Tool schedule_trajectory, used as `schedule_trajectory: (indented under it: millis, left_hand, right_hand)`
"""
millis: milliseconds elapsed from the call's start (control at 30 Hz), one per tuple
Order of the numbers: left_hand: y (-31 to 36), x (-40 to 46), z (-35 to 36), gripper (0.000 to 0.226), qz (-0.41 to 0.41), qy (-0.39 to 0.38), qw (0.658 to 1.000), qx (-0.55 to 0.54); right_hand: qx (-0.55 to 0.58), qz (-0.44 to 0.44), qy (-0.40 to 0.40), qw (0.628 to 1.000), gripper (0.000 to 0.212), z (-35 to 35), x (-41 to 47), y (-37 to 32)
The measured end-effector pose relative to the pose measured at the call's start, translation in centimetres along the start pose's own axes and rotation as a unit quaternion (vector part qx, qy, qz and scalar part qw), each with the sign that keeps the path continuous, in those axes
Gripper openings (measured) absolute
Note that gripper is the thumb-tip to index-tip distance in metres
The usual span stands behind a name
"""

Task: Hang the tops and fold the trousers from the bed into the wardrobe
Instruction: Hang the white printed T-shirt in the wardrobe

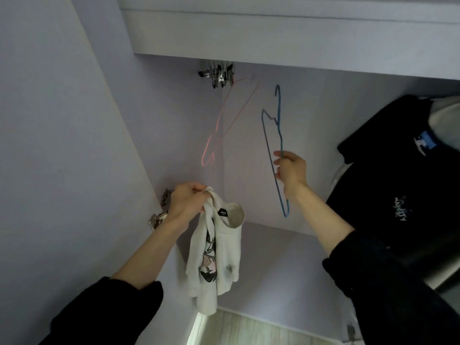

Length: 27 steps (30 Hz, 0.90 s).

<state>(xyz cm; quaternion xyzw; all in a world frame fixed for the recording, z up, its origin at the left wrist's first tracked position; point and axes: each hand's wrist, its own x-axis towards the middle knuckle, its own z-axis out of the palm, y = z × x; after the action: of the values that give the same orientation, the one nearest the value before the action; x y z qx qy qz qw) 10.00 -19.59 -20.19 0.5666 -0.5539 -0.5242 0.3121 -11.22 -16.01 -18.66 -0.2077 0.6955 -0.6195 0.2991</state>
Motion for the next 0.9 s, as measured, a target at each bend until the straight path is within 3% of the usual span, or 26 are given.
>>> schedule_trajectory:
  millis: [133,233,300,400,467,600,700,767,900]
  left_hand:
    - [0.3,-0.6,1.1,0.022,0.003,-0.009,1.000,0.010]
    - [1.2,-1.6,2.0,0.022,0.009,-0.014,1.000,0.002]
    - [1.7,-2.3,2.6,0.022,0.018,-0.014,1.000,0.007]
    - [2.6,-3.6,3.5,0.020,0.029,-0.011,0.999,0.013]
    - [2.9,-4.4,3.9,0.018,0.028,-0.003,0.999,0.020]
    - [3.8,-6.0,4.5,0.006,0.022,0.011,0.999,0.042]
    - [3.6,-6.4,4.8,0.021,0.019,0.015,0.998,0.055]
    - [3.6,-6.8,5.0,0.009,0.029,0.022,0.997,0.067]
    - [3.6,-7.1,4.9,0.008,0.017,0.039,0.997,0.067]
  right_hand:
    - [-0.053,0.020,0.037,0.998,0.019,-4.2,-1.5,2.6]
    - [-0.121,-0.039,0.093,0.988,0.050,-7.3,-2.8,3.6]
    - [-0.121,-0.075,0.116,0.983,0.055,-9.1,-3.7,3.9]
    - [-0.053,-0.048,0.041,0.997,0.048,-10.9,-4.4,3.1]
    - [-0.075,-0.024,0.000,0.997,0.041,-11.7,-4.4,2.8]
    - [-0.189,-0.042,0.008,0.981,0.047,-13.0,-4.9,3.1]
    - [-0.224,-0.054,0.041,0.972,0.060,-14.2,-5.8,2.4]
    - [-0.251,-0.087,0.056,0.963,0.063,-14.7,-6.1,1.9]
    - [-0.241,-0.134,0.025,0.961,0.050,-15.2,-6.4,1.4]
